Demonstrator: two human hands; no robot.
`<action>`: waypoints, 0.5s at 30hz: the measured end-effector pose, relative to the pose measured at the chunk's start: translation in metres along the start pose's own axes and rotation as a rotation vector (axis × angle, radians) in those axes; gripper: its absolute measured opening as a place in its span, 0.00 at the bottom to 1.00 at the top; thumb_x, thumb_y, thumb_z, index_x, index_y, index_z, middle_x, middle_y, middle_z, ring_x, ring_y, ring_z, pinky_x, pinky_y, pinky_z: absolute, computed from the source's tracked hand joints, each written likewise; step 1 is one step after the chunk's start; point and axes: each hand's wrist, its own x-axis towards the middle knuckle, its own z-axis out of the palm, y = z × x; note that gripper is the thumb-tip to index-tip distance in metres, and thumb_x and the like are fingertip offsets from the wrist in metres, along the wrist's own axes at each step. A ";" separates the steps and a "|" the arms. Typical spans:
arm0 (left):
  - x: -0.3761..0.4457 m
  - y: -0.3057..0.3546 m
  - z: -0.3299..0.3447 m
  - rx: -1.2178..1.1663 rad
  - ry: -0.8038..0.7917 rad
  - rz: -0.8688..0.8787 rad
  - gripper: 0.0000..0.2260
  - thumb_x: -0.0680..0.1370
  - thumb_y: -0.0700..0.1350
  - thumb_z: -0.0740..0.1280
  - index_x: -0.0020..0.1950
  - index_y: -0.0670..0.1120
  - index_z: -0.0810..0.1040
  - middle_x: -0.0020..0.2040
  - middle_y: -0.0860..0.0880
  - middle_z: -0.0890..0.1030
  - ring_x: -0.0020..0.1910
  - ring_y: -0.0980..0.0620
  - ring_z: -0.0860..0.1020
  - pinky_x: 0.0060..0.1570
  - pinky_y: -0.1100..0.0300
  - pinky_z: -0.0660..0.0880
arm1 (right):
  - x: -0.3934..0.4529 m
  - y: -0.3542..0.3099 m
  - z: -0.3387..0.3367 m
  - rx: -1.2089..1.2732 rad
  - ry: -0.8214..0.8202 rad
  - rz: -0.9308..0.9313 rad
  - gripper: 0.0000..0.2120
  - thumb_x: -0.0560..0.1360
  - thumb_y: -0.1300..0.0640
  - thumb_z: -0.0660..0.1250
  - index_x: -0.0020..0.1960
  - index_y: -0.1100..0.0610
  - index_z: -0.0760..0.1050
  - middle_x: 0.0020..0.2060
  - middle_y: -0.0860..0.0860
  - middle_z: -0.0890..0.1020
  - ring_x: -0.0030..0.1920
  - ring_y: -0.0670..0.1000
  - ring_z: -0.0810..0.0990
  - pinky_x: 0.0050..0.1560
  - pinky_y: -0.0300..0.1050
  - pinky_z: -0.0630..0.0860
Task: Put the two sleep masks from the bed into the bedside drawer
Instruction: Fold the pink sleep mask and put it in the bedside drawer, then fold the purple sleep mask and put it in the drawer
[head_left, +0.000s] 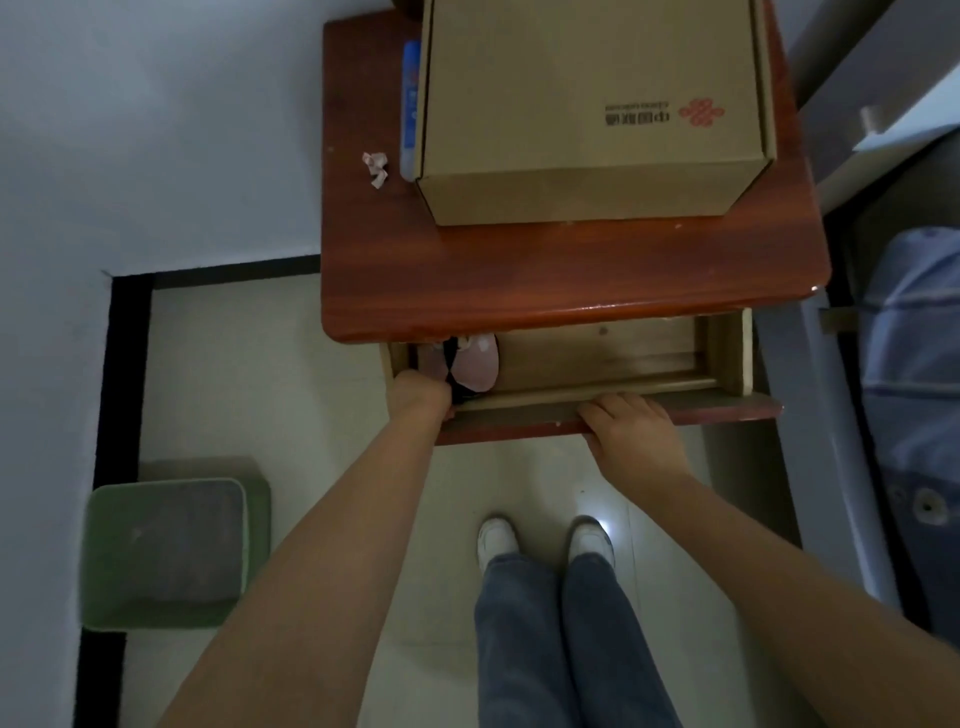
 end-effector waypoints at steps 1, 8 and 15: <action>-0.004 -0.002 -0.001 0.125 0.000 0.074 0.08 0.76 0.35 0.59 0.47 0.32 0.75 0.55 0.33 0.78 0.51 0.38 0.78 0.40 0.51 0.76 | 0.000 0.000 0.001 -0.010 0.002 -0.001 0.10 0.74 0.63 0.61 0.55 0.61 0.74 0.53 0.59 0.80 0.55 0.61 0.76 0.60 0.55 0.69; -0.074 -0.034 -0.008 0.934 0.003 0.676 0.16 0.77 0.37 0.57 0.65 0.38 0.64 0.66 0.36 0.67 0.64 0.39 0.66 0.61 0.47 0.67 | -0.015 -0.011 -0.009 -0.059 -0.061 0.064 0.20 0.74 0.59 0.60 0.66 0.56 0.63 0.67 0.56 0.69 0.69 0.57 0.63 0.73 0.54 0.53; -0.198 0.016 0.032 1.283 -0.162 1.296 0.22 0.78 0.41 0.55 0.71 0.41 0.53 0.74 0.41 0.59 0.74 0.43 0.53 0.73 0.47 0.52 | -0.142 0.017 -0.096 0.097 0.192 0.461 0.24 0.75 0.55 0.58 0.69 0.58 0.58 0.71 0.57 0.63 0.72 0.58 0.58 0.71 0.56 0.57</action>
